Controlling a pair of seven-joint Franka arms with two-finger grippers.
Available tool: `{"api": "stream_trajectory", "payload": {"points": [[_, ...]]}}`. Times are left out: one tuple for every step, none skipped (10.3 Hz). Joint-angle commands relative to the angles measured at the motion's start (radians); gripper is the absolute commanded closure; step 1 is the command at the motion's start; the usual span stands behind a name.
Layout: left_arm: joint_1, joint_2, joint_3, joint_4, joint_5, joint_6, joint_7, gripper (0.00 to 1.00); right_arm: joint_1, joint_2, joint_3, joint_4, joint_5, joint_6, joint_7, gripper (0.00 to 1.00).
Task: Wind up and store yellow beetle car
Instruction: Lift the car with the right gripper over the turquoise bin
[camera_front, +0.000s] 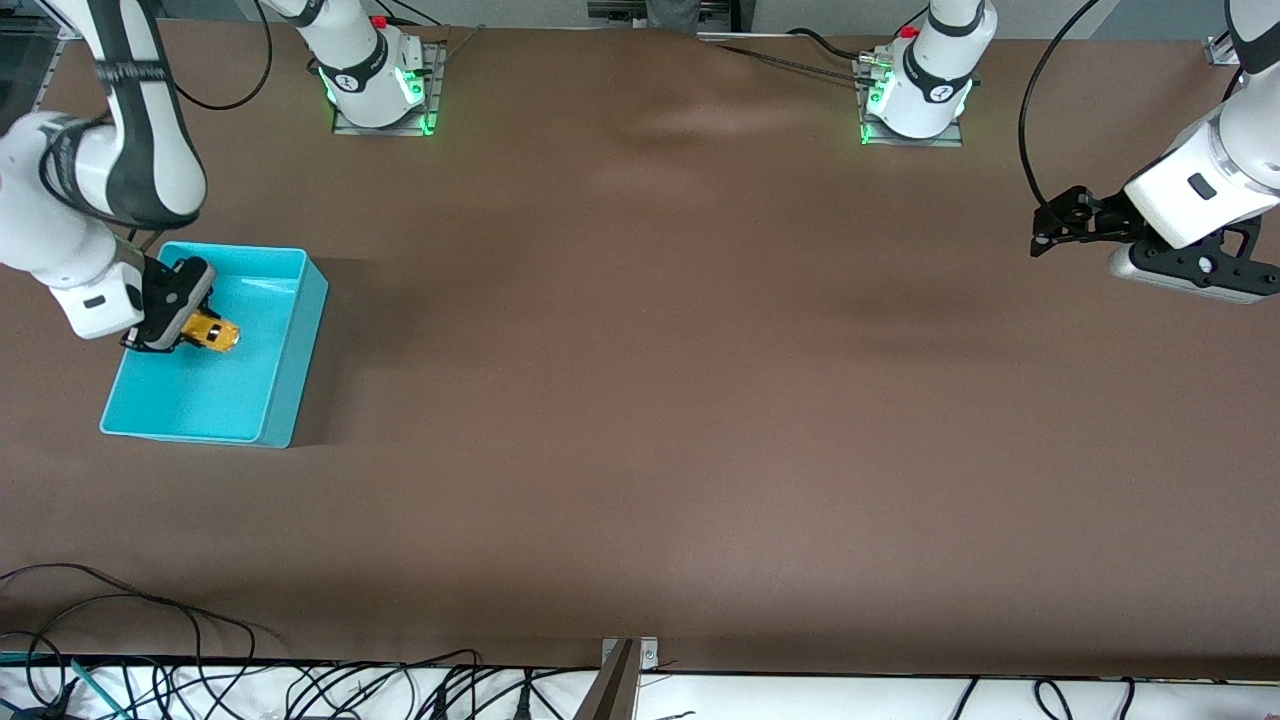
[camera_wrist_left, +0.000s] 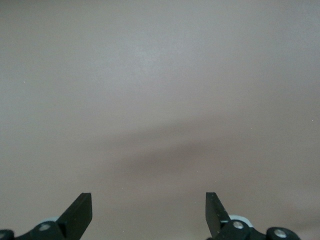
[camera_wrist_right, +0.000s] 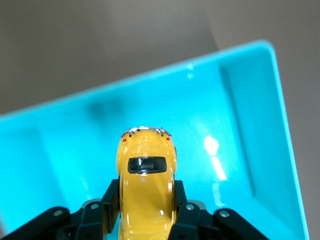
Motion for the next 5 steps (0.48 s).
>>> {"api": "stream_trajectory", "payload": {"points": [[-0.002,0.017,-0.001,0.035,0.005,-0.025,-0.003,0.00,-0.010,0.089,-0.003,0.007,0.059,0.075,-0.046,1.00],[-0.002,0.017,-0.001,0.037,0.005,-0.025,-0.003,0.00,-0.027,0.107,-0.001,0.008,0.059,0.091,-0.049,1.00],[-0.002,0.017,-0.001,0.037,0.005,-0.025,-0.003,0.00,-0.033,0.132,0.000,0.007,0.082,0.100,-0.058,1.00],[-0.002,0.017,-0.001,0.037,0.007,-0.025,-0.003,0.00,-0.033,0.147,0.002,0.008,0.129,0.102,-0.075,1.00],[-0.002,0.017,-0.001,0.037,0.008,-0.025,-0.001,0.00,-0.032,0.170,0.002,0.007,0.164,0.102,-0.091,1.00]]}}
